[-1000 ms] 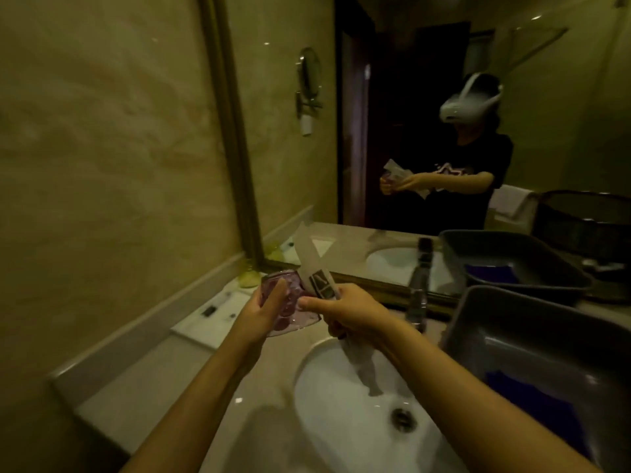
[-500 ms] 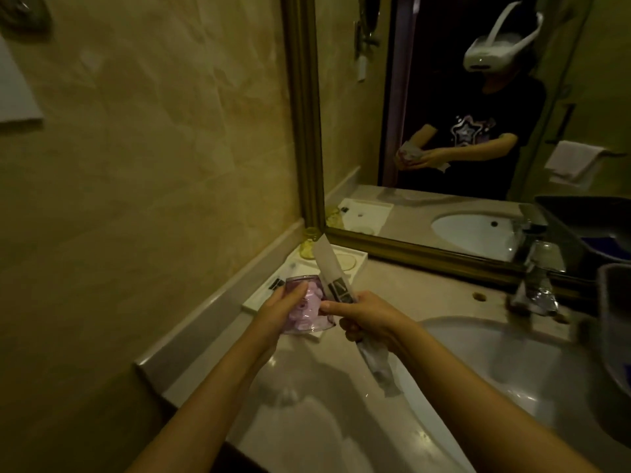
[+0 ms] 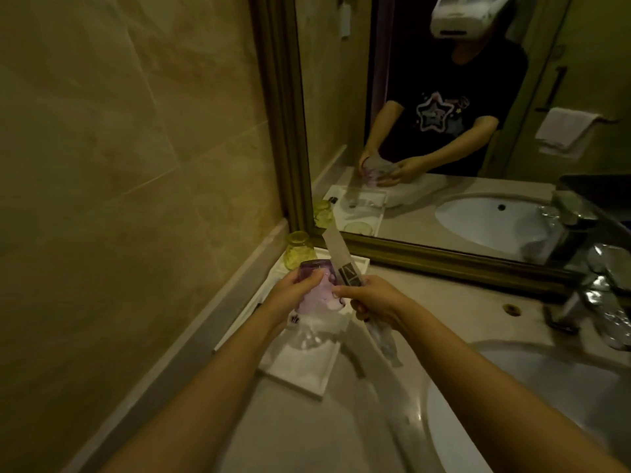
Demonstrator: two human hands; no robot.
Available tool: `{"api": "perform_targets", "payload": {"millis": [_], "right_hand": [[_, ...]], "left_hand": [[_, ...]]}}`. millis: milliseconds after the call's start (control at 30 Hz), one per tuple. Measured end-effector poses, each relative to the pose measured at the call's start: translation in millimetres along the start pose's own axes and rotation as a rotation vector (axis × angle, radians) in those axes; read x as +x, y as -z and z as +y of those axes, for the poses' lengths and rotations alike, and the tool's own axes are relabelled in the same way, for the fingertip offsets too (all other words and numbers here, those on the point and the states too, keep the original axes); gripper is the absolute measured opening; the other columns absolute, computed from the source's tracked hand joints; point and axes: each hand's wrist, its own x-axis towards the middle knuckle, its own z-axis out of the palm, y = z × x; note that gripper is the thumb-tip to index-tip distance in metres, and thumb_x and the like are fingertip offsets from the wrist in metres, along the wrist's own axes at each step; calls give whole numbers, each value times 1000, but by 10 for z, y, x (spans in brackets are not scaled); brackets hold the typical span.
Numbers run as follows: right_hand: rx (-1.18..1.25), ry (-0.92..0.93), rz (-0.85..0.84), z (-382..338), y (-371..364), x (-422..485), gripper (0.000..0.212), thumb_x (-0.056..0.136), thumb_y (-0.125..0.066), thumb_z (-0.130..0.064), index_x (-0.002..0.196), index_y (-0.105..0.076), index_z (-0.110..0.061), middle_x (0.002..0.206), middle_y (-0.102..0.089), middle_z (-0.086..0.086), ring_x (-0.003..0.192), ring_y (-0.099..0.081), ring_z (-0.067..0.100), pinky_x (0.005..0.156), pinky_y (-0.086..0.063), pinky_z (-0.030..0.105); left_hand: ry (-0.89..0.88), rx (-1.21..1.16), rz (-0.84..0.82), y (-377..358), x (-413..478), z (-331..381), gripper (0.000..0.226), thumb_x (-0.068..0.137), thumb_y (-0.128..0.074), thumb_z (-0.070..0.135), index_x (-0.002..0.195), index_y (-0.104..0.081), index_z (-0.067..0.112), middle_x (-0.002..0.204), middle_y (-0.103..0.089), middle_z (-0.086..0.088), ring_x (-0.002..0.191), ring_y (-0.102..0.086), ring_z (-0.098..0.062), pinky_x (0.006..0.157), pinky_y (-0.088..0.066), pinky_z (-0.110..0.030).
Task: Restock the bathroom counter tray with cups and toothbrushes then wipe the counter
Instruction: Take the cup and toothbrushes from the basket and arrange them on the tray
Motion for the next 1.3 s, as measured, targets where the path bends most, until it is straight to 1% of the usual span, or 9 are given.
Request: {"api": "perform_targets", "payload": {"millis": [200, 367, 500, 633, 800, 967, 1067, 1167, 1300], "right_hand": [[7, 53, 109, -21, 168, 573, 12, 76, -73, -13, 77, -63, -21, 66, -63, -2, 40, -56, -2, 37, -41, 12], [1, 41, 227, 62, 301, 940, 16, 75, -70, -6, 86, -66, -18, 79, -68, 2, 67, -64, 9, 44, -48, 13], [9, 23, 287, 159, 342, 1141, 19, 75, -69, -4, 90, -66, -16, 84, -68, 3, 78, -65, 16, 49, -49, 14], [27, 22, 300, 245, 273, 1270, 28, 74, -71, -3, 100, -64, -10, 90, -66, 5, 86, -63, 21, 60, -50, 20], [30, 24, 333, 231, 238, 1342, 38, 76, -70, -2, 114, -61, -3, 105, -65, 15, 98, -62, 28, 81, -53, 33], [-10, 21, 329, 229, 239, 1344, 32, 78, -69, -5, 109, -62, -6, 102, -65, 13, 95, -61, 26, 83, -52, 35], [-33, 29, 343, 245, 245, 1357, 31, 78, -69, -6, 109, -62, -6, 107, -66, 16, 99, -63, 29, 87, -53, 38], [-35, 46, 341, 258, 271, 1347, 32, 77, -70, -6, 108, -64, -7, 107, -67, 18, 98, -65, 30, 88, -54, 43], [-48, 36, 359, 302, 280, 1340, 29, 76, -71, -10, 105, -64, -9, 103, -68, 13, 94, -64, 25, 76, -55, 31]], "left_hand": [[-63, 70, -14, -13, 729, -112, 39, 81, -67, 20, 119, -58, 19, 119, -65, -10, 109, -62, -26, 94, -51, -41], [-125, 211, -20, -58, 1224, -272, 51, 75, -74, 20, 122, -56, 17, 119, -63, -6, 109, -58, -20, 91, -51, -35], [-153, 256, -67, -58, 1469, -351, 55, 73, -75, 22, 123, -54, 18, 114, -63, 0, 100, -59, -10, 77, -51, -14], [-170, 245, -84, -3, 1587, -455, 52, 73, -75, 14, 119, -52, 23, 110, -62, 4, 98, -59, -7, 75, -50, -10], [-136, 193, -98, 38, 1687, -497, 62, 76, -72, 11, 132, -46, 10, 126, -59, -12, 114, -57, -23, 95, -50, -34], [-126, 162, -108, 58, 1710, -521, 62, 76, -72, 12, 132, -46, 11, 125, -59, -10, 112, -57, -20, 81, -53, -17], [-123, 158, -83, 31, 1699, -514, 64, 75, -73, 10, 133, -45, 8, 129, -58, -12, 116, -56, -23, 93, -50, -29], [-143, 171, -58, -3, 1684, -511, 66, 74, -73, 9, 133, -44, 6, 129, -57, -12, 117, -54, -23, 93, -47, -28], [-126, 164, -66, -36, 1681, -542, 64, 75, -73, 10, 132, -45, 6, 129, -57, -14, 119, -54, -27, 99, -47, -37]]}}
